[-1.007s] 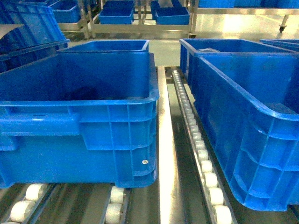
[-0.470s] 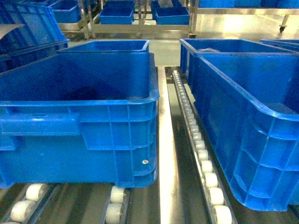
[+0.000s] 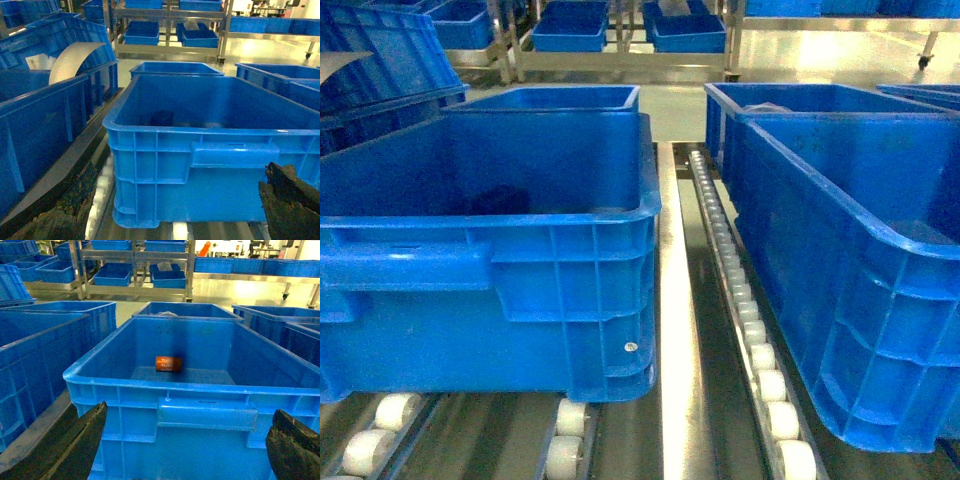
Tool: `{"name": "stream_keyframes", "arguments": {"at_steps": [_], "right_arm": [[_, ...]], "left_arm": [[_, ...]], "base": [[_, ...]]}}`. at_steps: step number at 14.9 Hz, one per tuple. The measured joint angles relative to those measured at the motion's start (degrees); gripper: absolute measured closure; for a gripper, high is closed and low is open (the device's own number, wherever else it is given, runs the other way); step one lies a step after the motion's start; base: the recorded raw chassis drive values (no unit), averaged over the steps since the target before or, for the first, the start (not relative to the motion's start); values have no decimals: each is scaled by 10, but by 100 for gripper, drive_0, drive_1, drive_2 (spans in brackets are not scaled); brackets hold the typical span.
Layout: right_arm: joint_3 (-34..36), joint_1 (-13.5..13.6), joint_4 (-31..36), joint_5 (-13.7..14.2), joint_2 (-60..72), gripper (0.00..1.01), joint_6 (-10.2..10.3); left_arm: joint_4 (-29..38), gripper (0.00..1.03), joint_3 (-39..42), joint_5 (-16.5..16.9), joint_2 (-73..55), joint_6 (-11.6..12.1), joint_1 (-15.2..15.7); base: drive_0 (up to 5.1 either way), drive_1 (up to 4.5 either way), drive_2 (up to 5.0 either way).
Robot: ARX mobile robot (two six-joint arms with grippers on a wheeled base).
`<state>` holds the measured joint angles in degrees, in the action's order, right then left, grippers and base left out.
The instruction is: Sort blue parts and orange caps into right shelf containers
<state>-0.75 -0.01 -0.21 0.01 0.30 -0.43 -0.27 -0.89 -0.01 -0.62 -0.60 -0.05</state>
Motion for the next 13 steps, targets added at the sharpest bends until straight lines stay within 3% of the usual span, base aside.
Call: {"name": "stream_keyframes", "arguments": {"at_steps": [13], "right_arm": [[0, 0, 0, 0, 0, 3, 0]], "left_arm": [[0, 5, 0, 0, 0, 0, 0]], "base": [[0, 0, 0]]}}
